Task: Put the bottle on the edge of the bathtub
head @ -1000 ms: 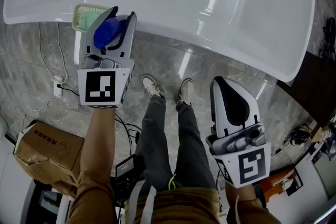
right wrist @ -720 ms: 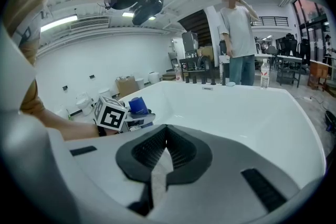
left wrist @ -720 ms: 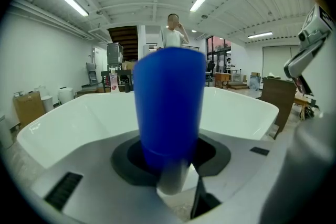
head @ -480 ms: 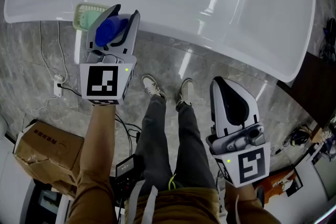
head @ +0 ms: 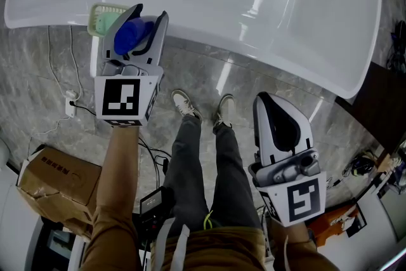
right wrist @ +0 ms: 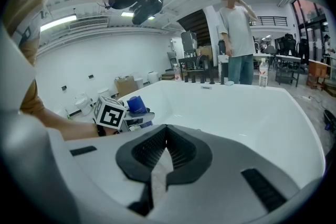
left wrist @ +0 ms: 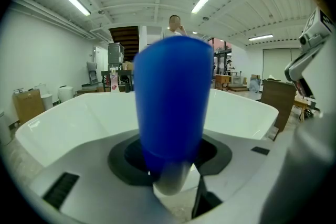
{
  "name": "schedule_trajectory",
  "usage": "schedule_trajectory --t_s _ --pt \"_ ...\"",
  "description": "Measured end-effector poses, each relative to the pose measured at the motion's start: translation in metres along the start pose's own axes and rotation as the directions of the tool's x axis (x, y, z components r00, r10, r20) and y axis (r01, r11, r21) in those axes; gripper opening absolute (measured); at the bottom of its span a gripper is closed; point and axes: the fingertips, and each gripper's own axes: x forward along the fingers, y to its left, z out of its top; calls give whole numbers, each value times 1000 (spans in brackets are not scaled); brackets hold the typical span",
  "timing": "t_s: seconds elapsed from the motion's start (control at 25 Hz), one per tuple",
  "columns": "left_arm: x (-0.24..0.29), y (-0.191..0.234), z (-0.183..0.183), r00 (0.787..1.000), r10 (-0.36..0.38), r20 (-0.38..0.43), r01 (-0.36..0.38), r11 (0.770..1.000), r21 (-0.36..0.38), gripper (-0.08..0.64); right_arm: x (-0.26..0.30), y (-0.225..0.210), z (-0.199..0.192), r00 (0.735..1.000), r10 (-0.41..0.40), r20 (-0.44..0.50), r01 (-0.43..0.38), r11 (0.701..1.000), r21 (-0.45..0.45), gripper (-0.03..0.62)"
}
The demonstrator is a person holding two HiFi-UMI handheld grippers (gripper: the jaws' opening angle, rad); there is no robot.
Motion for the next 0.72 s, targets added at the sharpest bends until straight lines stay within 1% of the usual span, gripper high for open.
schedule_trajectory --t_s 0.2,0.32,0.52,0.72 --pt "-2 0 2 1000 9 15 -9 1000 -3 190 0 1 -1 1000 4 -5 -4 1000 -2 5" --pt "-5 0 2 1000 12 5 -12 1000 -8 202 0 2 -2 1000 8 -12 -8 1000 0 5" --pt "-6 -3 6 999 -12 40 12 1000 -4 236 2 3 -1 1000 17 -10 -17 1000 -6 5" --pt "-14 -2 12 999 1 45 -1 1000 1 253 1 8 0 1000 26 -12 -26 1000 -15 5"
